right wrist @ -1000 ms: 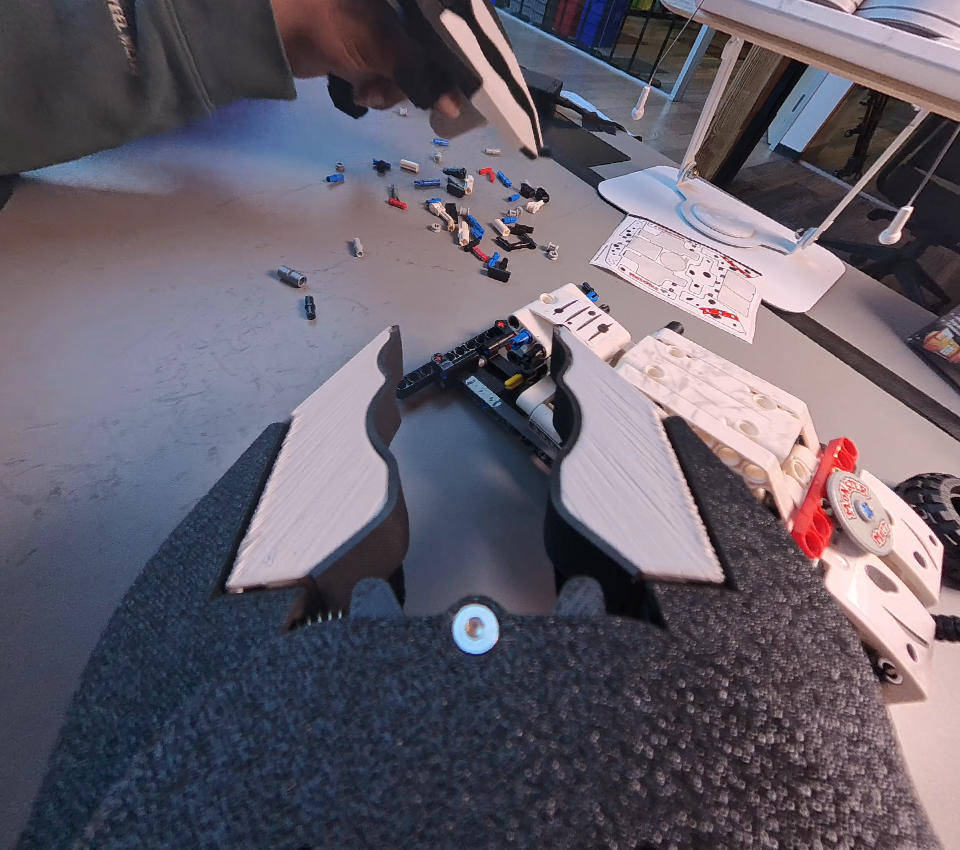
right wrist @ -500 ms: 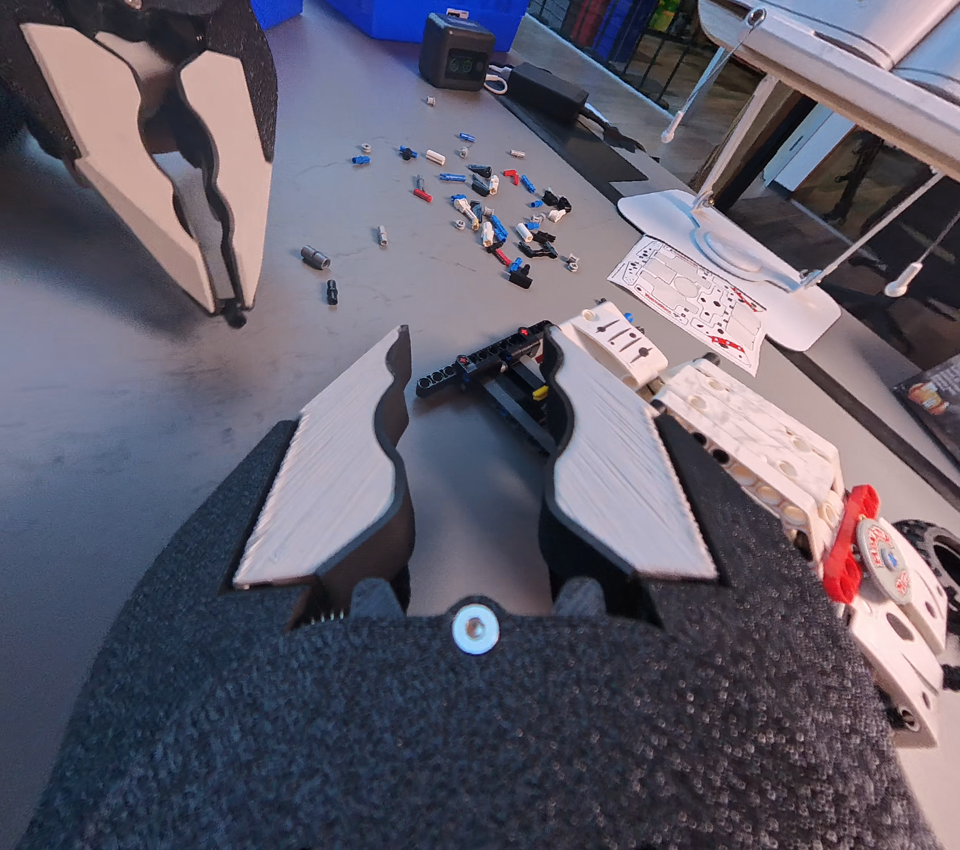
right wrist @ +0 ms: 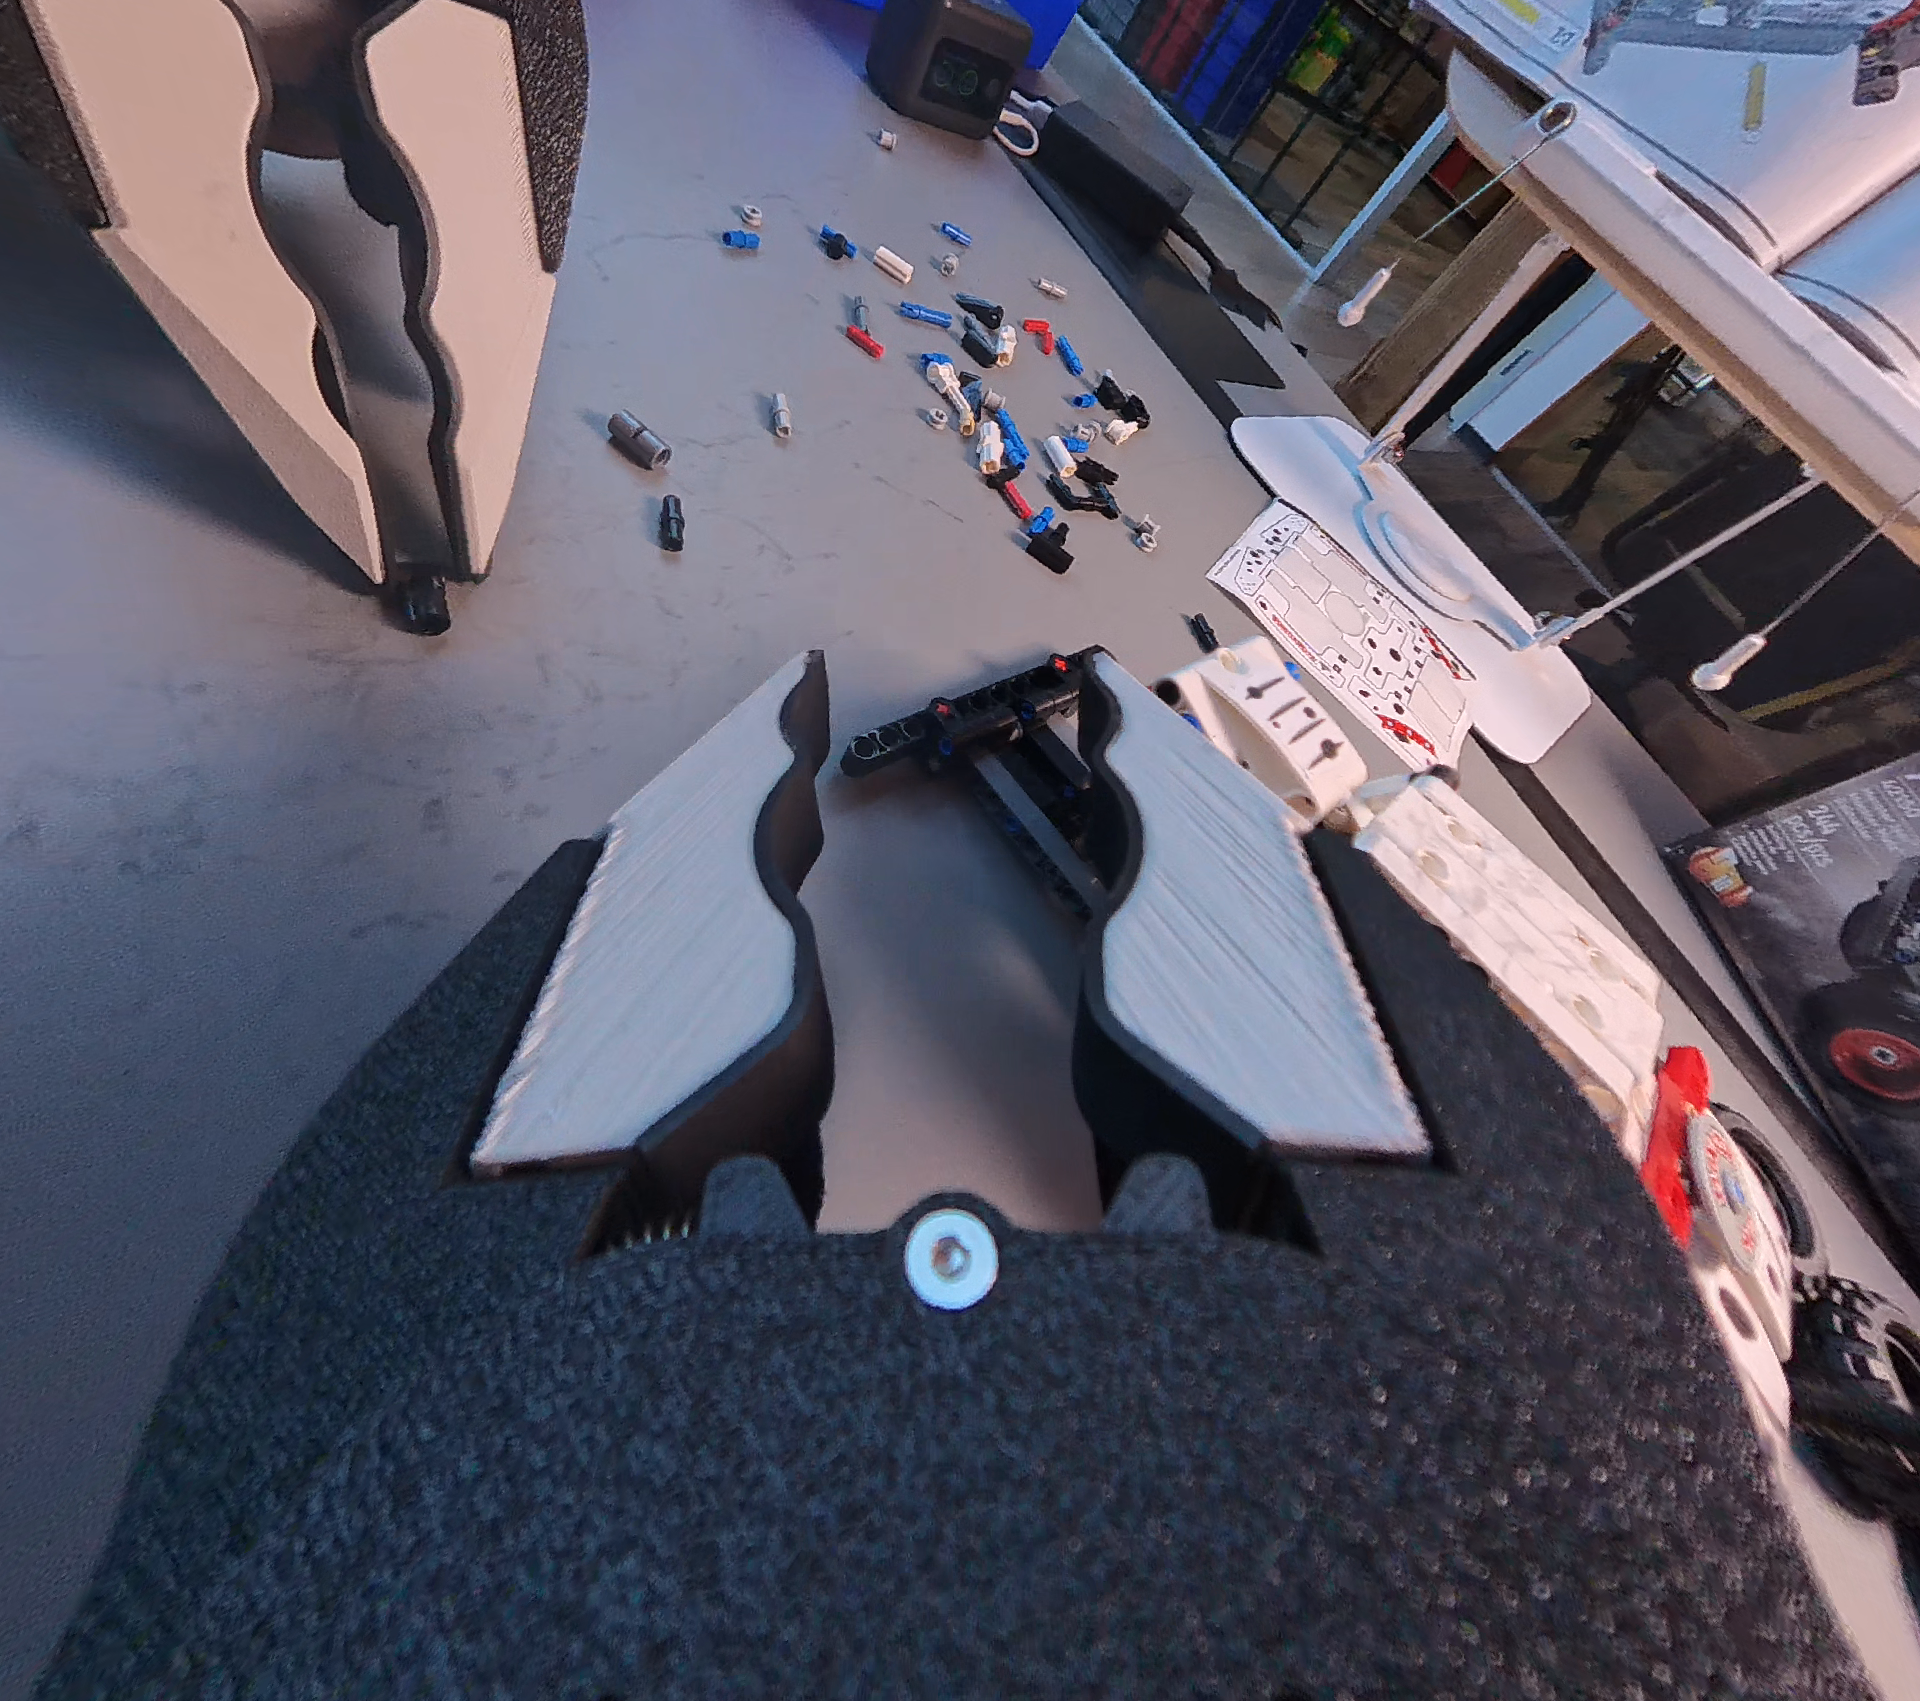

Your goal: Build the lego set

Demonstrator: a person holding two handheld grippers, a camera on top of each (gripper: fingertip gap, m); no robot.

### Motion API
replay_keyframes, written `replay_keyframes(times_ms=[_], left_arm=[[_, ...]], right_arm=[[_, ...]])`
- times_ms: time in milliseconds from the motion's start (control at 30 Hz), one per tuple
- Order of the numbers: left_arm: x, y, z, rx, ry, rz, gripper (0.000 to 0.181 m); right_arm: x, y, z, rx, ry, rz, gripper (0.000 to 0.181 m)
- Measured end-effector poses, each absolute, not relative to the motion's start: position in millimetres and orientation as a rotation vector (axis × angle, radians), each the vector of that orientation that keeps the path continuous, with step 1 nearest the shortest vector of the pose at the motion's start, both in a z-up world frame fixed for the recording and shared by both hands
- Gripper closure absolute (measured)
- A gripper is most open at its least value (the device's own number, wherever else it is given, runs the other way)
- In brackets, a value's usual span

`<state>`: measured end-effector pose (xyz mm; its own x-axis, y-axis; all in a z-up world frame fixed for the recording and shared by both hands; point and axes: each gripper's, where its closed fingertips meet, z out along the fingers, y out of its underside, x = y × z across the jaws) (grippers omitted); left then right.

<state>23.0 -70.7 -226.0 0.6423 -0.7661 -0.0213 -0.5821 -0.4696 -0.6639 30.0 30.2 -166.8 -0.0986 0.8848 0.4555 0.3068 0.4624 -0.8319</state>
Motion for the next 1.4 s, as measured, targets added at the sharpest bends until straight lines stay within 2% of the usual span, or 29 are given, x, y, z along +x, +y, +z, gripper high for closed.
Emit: replay_keyframes(times_ms=[600,933,1300,1400], left_arm=[[-36.0,-41.2,-206.6,-2.190,0.763,-0.153,0.168],[-51.3,-42.6,-219.9,-2.264,0.722,-0.136,0.168],[-49.2,-52.6,-224.5,-2.296,0.736,-0.236,0.168],[-49.7,-51.6,-225.1,-2.298,0.743,-0.208,0.173]], right_arm=[[29.5,24.7,-171.5,-1.001,-1.695,0.648,0.134],[11.2,-11.6,-182.1,-0.996,-1.857,0.783,0.155],[-14.2,-31.7,-219.0,-1.089,-2.152,0.743,0.156],[-20.5,-28.9,-220.2,-1.148,-2.150,0.729,0.156]])
